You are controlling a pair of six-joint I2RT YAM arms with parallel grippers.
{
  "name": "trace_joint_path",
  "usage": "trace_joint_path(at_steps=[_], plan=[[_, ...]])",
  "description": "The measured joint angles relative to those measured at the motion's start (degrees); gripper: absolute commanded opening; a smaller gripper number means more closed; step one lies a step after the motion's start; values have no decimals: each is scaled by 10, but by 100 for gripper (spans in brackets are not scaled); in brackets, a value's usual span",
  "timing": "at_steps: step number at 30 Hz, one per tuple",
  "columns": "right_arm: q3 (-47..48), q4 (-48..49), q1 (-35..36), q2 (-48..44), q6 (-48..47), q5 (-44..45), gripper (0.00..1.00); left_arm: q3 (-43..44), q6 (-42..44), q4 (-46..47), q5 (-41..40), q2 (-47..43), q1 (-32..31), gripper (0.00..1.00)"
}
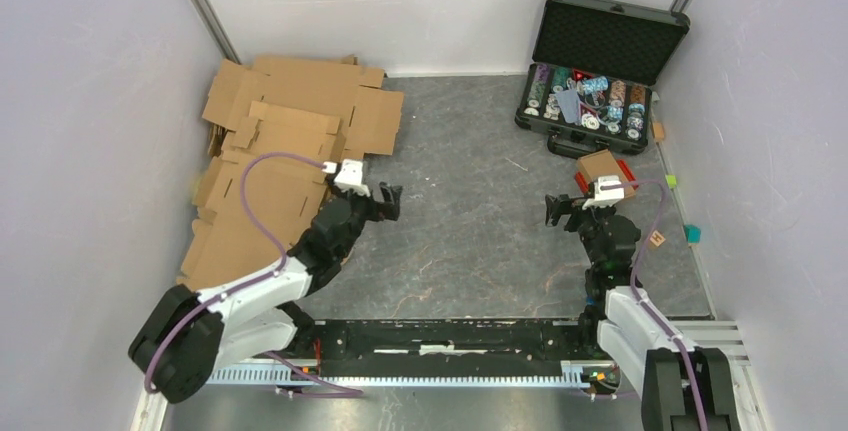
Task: Fold the paper box
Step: Place the paper box on the paper box, then reset both arms
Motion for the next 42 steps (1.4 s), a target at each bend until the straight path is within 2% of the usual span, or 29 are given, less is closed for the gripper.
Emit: trace_joint_path(at_steps=[4,9,13,16,21,24,31,42], plan=[[-18,60,0,13,-65,20,98,-47,40,6,-78,-48,27,100],[-21,140,4,106,-101,52,98,-42,99,22,-145,-18,66,100],[-23,201,5,176,-115,95,98,-20,123,22,-151,20,114,100],[-24,246,5,194,-131,120,98,-46,153,101,-150,55,149,100],[-23,411,5,281,-144,151,98,-92,179,202,-103,157,213,100],[-24,407,8,302,-151,157,98,-102,176,279,-60,219,266,100],[-24,407,19,303,-172,151,98,-73,174,268,31,226,303,100],[-24,407,19,304,-176,150,98,-58,161,257,45,226,319,100]])
